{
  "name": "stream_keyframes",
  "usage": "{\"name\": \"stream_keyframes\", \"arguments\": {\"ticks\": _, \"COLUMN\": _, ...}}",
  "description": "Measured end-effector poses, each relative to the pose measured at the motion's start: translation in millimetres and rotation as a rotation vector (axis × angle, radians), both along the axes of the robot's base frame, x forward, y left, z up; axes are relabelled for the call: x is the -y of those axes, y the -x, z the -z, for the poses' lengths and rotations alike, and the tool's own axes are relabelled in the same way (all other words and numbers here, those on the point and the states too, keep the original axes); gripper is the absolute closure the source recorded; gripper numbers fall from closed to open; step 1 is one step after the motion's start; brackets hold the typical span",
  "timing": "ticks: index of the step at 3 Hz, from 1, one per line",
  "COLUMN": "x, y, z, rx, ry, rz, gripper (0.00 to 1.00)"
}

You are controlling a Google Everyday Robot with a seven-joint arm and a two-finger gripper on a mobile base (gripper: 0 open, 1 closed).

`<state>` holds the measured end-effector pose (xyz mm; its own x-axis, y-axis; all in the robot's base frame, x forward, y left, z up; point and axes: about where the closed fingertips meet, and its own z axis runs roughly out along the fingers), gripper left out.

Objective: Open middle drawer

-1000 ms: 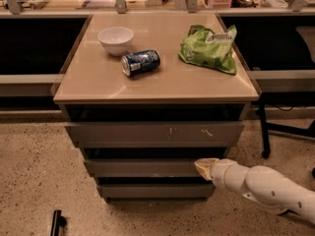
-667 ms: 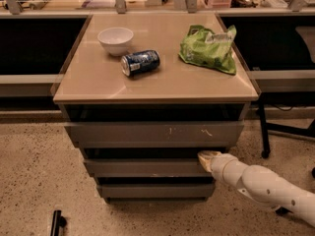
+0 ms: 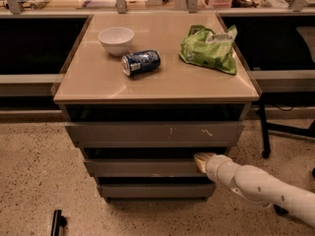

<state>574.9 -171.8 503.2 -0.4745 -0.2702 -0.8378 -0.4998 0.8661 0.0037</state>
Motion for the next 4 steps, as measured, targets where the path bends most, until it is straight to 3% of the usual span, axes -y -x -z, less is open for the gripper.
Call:
{"name": "stream_keyframes", "arguments": {"ticks": 3, "x": -12.5, "y": -49.0, "z": 29.3, "rx": 0.016, "ry": 0.031, "rz": 0.028, "gripper": 1.0}}
{"name": "stream_keyframes", "arguments": {"ticks": 4, "x": 10.6, "y": -73.0, "z": 50.8, "rx": -0.009, "ry": 0.085, "rz": 0.078, "gripper": 1.0}}
